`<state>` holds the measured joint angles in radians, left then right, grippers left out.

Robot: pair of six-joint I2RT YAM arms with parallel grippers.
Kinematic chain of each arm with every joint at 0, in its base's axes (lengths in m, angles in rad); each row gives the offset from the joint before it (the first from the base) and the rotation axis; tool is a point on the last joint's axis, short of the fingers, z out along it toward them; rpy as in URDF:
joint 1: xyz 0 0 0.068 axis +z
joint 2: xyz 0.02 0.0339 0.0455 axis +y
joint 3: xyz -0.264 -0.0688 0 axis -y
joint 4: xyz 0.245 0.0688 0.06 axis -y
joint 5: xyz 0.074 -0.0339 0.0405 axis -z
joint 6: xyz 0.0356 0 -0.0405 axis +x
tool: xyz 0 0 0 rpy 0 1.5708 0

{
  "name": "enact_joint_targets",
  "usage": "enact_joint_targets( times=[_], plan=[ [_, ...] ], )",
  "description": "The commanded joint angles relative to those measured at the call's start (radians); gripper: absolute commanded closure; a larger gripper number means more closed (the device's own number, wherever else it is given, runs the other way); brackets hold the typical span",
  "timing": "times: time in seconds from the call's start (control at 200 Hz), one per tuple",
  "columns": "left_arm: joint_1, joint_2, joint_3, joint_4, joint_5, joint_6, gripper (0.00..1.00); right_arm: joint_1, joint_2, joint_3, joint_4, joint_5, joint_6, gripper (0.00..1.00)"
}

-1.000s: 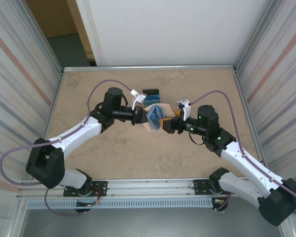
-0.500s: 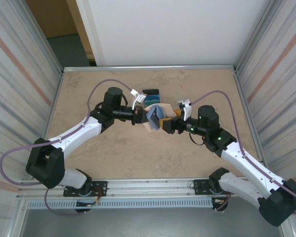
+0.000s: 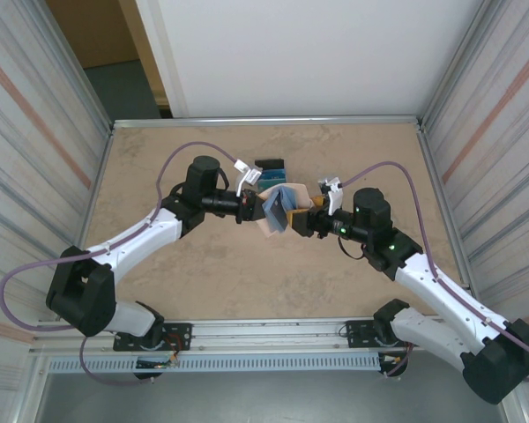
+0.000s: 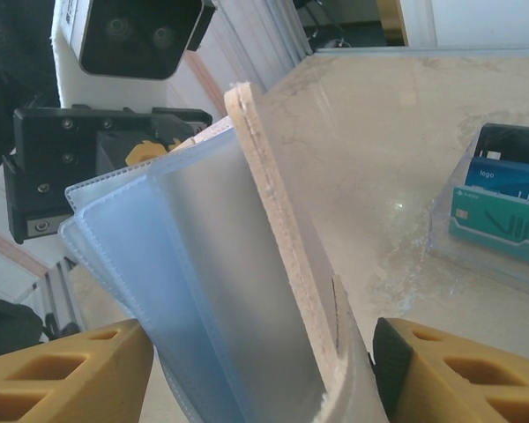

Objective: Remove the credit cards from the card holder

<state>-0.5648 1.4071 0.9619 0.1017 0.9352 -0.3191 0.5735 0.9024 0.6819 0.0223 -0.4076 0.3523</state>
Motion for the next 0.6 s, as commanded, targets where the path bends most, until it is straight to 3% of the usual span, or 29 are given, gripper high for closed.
enact_joint_targets(
  times=[0.0,0.22,0.596],
  plan=[
    [-0.006,-0.014,0.021,0.035,0.044,-0.003,1.00,-0.008,-0.017,-0.010,-0.004,0.040,0.000,0.36],
    [-0.005,-0.016,0.018,0.035,0.047,-0.001,1.00,-0.008,-0.017,-0.008,-0.005,0.068,0.004,0.40],
    [-0.007,-0.012,0.021,0.027,0.056,-0.003,1.00,-0.008,0.007,0.003,-0.008,0.101,0.001,0.38]
  ],
)
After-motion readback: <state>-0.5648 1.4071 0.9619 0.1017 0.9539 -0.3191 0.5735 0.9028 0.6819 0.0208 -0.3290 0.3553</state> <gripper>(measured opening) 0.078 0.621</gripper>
